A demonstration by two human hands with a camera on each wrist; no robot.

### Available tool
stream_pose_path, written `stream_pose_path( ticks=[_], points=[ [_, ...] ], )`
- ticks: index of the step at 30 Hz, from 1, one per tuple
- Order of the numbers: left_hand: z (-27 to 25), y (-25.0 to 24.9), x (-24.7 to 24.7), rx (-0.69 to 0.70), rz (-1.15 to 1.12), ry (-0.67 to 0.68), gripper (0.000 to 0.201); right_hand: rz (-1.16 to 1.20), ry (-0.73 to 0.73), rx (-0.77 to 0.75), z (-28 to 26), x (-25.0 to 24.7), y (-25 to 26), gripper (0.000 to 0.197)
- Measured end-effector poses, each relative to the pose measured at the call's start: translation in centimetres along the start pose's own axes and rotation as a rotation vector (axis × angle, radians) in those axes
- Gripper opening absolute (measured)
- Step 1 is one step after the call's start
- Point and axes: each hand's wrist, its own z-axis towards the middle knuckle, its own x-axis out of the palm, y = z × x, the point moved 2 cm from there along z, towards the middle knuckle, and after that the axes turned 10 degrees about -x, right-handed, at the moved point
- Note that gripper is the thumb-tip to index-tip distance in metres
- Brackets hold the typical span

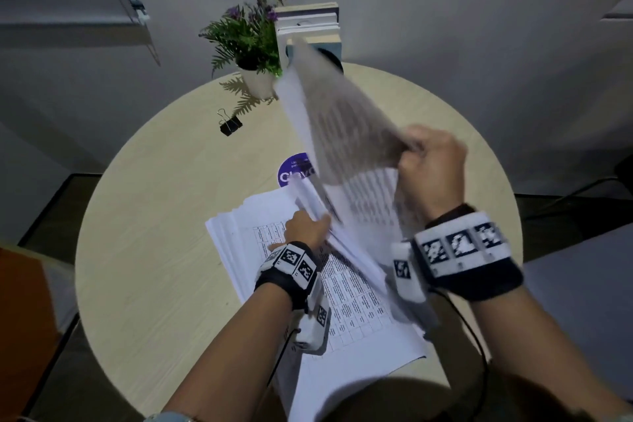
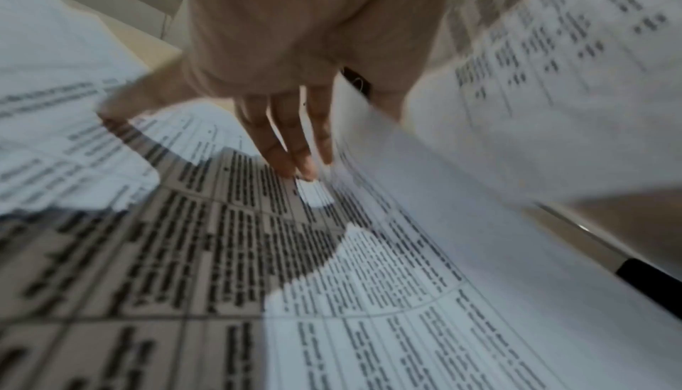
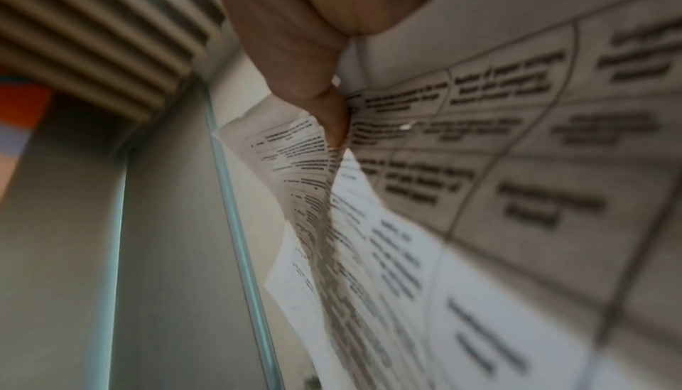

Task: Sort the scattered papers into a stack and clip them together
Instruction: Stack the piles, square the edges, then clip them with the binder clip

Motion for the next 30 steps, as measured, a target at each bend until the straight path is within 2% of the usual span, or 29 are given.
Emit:
stream_pose_path(
  ticks=[2, 4, 6, 8, 10, 13, 15, 17, 19, 21, 23, 24, 27, 28, 30],
  points=[
    [-0.5, 0.2, 0.1, 0.1, 0.0, 0.119, 0.05, 0.077, -0.116, -0.008, 2.1, -1.9, 0.4, 0.015],
    [-0.5, 1.1, -0.4, 0.107, 0.025, 0.199, 0.062, 0.181, -0.15, 0.069, 3.0, -2.4, -0.2, 0.02],
    [0.0, 2.7, -1.4, 0.05, 0.097, 0.103, 0.071, 0.239, -0.106, 0.155, 2.6, -1.7, -1.2, 0.021],
    [0.4, 4.9, -3.3, -0.108, 0.159, -0.117, 0.075, 0.266, 0.005, 0.248, 1.0, 0.1, -2.3, 0.018],
    [-0.1, 7.1, -4.9, -0.289, 0.049, -0.259, 0.082, 0.279, 0.186, 0.345, -1.4, 2.4, -3.5, 0.009],
    [-0.3, 9.1, -5.5, -0.344, -0.227, -0.235, 0.084, 0.131, 0.433, 0.52, -5.3, 5.8, -6.4, 0.008],
    [0.0, 9.5, -5.4, -0.33, -0.349, -0.22, 0.074, -0.01, 0.522, 0.59, -7.3, 7.6, -8.2, 0.03],
    [0.5, 9.4, -5.2, -0.353, -0.436, -0.227, 0.064, -0.11, 0.53, 0.621, -8.7, 8.6, -8.8, 0.044],
    [0.5, 8.8, -5.0, -0.349, -0.453, -0.213, 0.061, -0.177, 0.591, 0.556, -9.8, 9.3, -8.6, 0.047],
    [0.6, 7.9, -4.7, -0.296, -0.406, -0.178, 0.062, -0.246, 0.708, 0.407, -10.6, 9.9, -8.0, 0.051],
    [0.7, 7.2, -4.3, -0.241, -0.328, -0.145, 0.066, -0.233, 0.702, 0.356, -10.8, 10.2, -8.2, 0.062],
    [0.7, 6.9, -4.2, -0.231, -0.289, -0.121, 0.068, -0.199, 0.643, 0.382, -10.7, 10.1, -8.5, 0.068],
    [0.3, 6.7, -4.1, -0.272, -0.244, -0.076, 0.078, -0.184, 0.428, 0.567, -10.5, 9.0, -9.9, 0.084],
    [0.7, 7.0, -3.9, -0.304, -0.262, -0.067, 0.081, -0.172, 0.431, 0.633, -10.6, 8.8, -10.3, 0.082],
    [1.3, 7.2, -3.5, -0.374, -0.391, -0.021, 0.083, -0.071, 0.516, 0.686, -10.6, 8.9, -10.8, 0.062]
  ],
)
